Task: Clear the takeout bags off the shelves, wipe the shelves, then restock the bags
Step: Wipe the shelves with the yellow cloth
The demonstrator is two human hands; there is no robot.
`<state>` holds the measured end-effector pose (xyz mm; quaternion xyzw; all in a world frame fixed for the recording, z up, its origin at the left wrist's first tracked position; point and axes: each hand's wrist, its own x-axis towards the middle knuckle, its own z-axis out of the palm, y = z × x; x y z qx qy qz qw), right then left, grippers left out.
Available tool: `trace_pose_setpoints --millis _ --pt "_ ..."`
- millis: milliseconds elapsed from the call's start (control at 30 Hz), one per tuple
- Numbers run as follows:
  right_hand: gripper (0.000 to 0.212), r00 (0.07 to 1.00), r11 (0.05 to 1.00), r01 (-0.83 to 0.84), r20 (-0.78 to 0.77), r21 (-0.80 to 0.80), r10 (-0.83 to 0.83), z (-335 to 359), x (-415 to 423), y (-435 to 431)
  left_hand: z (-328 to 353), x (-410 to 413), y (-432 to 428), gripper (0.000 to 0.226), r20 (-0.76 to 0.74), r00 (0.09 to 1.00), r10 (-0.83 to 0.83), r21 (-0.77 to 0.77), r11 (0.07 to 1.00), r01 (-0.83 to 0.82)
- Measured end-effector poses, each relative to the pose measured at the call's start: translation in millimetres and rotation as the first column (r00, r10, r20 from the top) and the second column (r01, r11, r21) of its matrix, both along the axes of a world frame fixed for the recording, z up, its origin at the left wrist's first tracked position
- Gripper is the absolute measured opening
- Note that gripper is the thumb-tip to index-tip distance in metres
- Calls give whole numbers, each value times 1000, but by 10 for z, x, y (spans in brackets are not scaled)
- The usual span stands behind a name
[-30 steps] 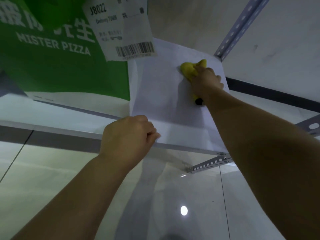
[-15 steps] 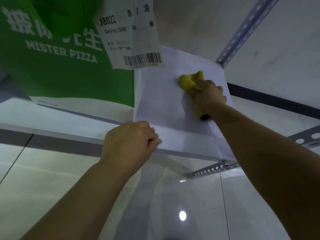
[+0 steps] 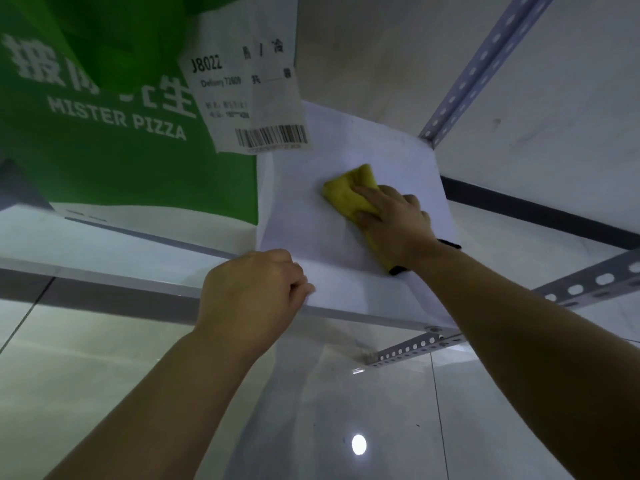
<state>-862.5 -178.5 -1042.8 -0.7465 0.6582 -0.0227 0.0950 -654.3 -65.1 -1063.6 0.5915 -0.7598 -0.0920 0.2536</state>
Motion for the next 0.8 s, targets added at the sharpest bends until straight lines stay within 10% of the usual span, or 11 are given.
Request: trace_pose_setpoints --millis 233,500,800 --pt "62 887 886 461 -3 55 -461 62 -104 -182 17 -45 46 26 -17 999 40 40 998 -39" --pt "44 1000 999 -8 -29 -46 6 -35 360 409 116 -102 63 30 93 995 41 110 993 -51" --pt "49 998 998 -29 49 -51 31 -99 25 972 277 -54 364 28 260 962 -77 296 955 -4"
